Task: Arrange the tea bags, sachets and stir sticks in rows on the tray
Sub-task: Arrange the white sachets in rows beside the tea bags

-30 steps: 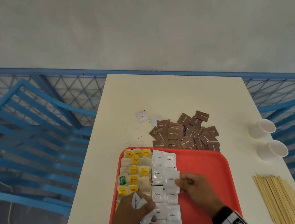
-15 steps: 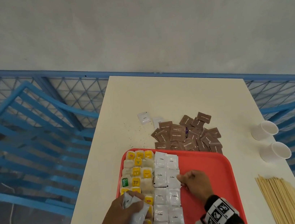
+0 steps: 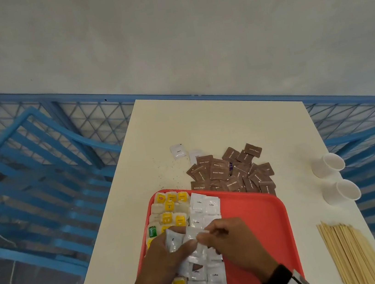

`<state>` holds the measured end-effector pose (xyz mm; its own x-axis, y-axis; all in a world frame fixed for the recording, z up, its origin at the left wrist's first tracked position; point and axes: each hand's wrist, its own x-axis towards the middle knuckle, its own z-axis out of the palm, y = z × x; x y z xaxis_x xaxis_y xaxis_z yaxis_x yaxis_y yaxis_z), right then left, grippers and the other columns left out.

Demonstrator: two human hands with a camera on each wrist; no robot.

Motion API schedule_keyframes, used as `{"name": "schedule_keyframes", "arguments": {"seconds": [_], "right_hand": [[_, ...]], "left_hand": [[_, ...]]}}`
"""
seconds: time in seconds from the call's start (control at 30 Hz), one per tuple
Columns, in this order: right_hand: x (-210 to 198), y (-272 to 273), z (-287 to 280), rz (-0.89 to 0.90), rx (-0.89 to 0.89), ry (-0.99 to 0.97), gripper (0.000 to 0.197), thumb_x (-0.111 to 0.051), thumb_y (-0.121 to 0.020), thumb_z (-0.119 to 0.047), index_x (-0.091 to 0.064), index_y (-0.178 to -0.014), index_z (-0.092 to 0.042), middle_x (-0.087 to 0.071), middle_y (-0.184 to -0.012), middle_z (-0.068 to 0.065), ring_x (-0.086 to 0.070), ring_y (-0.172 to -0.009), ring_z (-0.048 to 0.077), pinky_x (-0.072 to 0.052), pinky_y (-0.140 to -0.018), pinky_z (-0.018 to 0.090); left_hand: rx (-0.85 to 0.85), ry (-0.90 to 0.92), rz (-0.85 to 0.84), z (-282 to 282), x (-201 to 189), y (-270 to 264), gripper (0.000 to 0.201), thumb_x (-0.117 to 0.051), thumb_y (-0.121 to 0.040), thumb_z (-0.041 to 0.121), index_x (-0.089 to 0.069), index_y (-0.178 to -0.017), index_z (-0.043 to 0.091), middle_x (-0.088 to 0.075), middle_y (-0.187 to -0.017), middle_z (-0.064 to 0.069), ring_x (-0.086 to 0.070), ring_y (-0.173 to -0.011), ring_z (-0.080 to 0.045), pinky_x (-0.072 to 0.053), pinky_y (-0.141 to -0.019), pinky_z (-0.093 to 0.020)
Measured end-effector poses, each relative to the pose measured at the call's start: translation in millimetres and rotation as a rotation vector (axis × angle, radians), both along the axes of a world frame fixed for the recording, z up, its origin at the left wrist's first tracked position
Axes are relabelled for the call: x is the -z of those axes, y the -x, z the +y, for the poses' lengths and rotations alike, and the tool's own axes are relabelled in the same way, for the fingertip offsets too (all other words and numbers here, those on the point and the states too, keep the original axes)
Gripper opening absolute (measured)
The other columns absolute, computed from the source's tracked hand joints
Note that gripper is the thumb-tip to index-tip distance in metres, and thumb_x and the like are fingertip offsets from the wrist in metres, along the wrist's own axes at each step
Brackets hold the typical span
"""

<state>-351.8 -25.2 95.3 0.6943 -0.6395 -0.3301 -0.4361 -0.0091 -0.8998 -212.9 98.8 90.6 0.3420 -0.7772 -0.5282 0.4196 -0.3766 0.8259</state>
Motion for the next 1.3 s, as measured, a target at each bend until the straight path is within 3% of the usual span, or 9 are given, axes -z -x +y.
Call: {"name": "schedule_keyframes", "arguments": {"seconds": [0.1,0.23,0.37,0.47,0.57,0.7,0.8,1.03,1.3], "right_hand": [[-6,10,-4,-0.094,0.089,-0.050,0.029,-0.070,-0.089,-0.032,-0.071,-0.071,-0.009,-0.063,-0.058,-0.004,-0.053,-0.052,0.006,-0.041,-0.055,0.018],[-9,19,-8,-0.107,0.055,-0.086,0.043,-0.061,-0.091,-0.045,-0.063,-0.065,-0.010,-0.058,-0.059,-0.005,-0.050,-0.055,0.005,-0.038,-0.058,0.019],[-8,9,-6,-0.120,-0.032,-0.043,0.020,-0.073,-0.087,-0.031,-0.075,-0.081,-0.013,-0.069,-0.072,-0.008,-0.055,-0.066,0.003,-0.044,-0.062,0.021],[-3,4,-5,-0.138,0.105,-0.104,0.019,-0.073,-0.087,-0.027,-0.076,-0.078,-0.011,-0.068,-0.068,-0.001,-0.054,-0.062,0.006,-0.043,-0.059,0.018],[2,13,-7,-0.086,0.220,-0.195,0.026,-0.070,-0.088,-0.032,-0.074,-0.081,-0.007,-0.068,-0.069,0.002,-0.053,-0.059,0.007,-0.043,-0.055,0.016],[10,20,14,0.052,-0.047,-0.237,0.024,-0.076,-0.084,-0.029,-0.073,-0.083,-0.005,-0.075,-0.077,0.007,-0.062,-0.063,0.009,-0.050,-0.060,0.020],[24,16,22,0.088,-0.028,-0.198,0.022,-0.076,-0.085,-0.026,-0.070,-0.071,-0.009,-0.070,-0.065,0.001,-0.062,-0.060,0.010,-0.046,-0.059,0.021],[61,14,-10,0.237,0.098,-0.077,0.036,-0.069,-0.090,-0.016,-0.056,-0.058,-0.011,-0.047,-0.045,-0.012,-0.039,-0.043,-0.002,-0.034,-0.048,0.011],[105,-7,0,0.350,0.131,-0.118,0.057,-0.073,-0.084,-0.009,-0.042,-0.037,-0.020,-0.047,-0.053,0.004,-0.044,-0.052,0.016,-0.042,-0.053,0.029]], "left_hand": [[-0.039,-0.032,-0.007,-2,2,5,0.039,-0.080,-0.076,0.013,-0.064,-0.109,-0.003,-0.073,-0.091,-0.025,-0.073,-0.080,-0.040,-0.060,-0.064,-0.042],[-0.026,-0.055,-0.042,0,-2,10,0.029,-0.079,-0.080,0.008,-0.062,-0.101,-0.005,-0.072,-0.079,-0.022,-0.073,-0.072,-0.035,-0.058,-0.061,-0.039],[0.063,-0.092,-0.074,2,-7,12,0.020,-0.076,-0.083,0.005,-0.062,-0.094,-0.004,-0.071,-0.069,-0.016,-0.072,-0.062,-0.027,-0.057,-0.054,-0.032],[0.085,-0.103,-0.102,9,-6,10,0.017,-0.074,-0.084,0.003,-0.061,-0.091,-0.005,-0.069,-0.061,-0.008,-0.070,-0.055,-0.017,-0.054,-0.050,-0.024],[-0.003,-0.136,-0.054,17,1,4,0.022,-0.075,-0.082,0.002,-0.062,-0.096,-0.010,-0.069,-0.062,-0.011,-0.068,-0.053,-0.020,-0.056,-0.049,-0.027],[-0.045,-0.196,0.041,24,16,1,0.030,-0.077,-0.079,0.002,-0.060,-0.101,-0.010,-0.071,-0.071,-0.021,-0.070,-0.059,-0.027,-0.056,-0.051,-0.031],[-0.009,-0.235,0.089,26,24,0,0.040,-0.082,-0.076,0.003,-0.059,-0.105,-0.011,-0.072,-0.084,-0.029,-0.074,-0.073,-0.036,-0.059,-0.057,-0.036],[-0.200,-0.278,0.023,47,40,-28,0.015,-0.077,-0.082,0.006,-0.070,-0.089,-0.005,-0.072,-0.087,-0.028,-0.072,-0.073,-0.035,-0.061,-0.067,-0.048],[-0.208,-0.243,0.090,57,43,-48,0.022,-0.073,-0.087,0.006,-0.066,-0.100,-0.009,-0.072,-0.084,-0.024,-0.072,-0.071,-0.031,-0.061,-0.067,-0.041]]}}
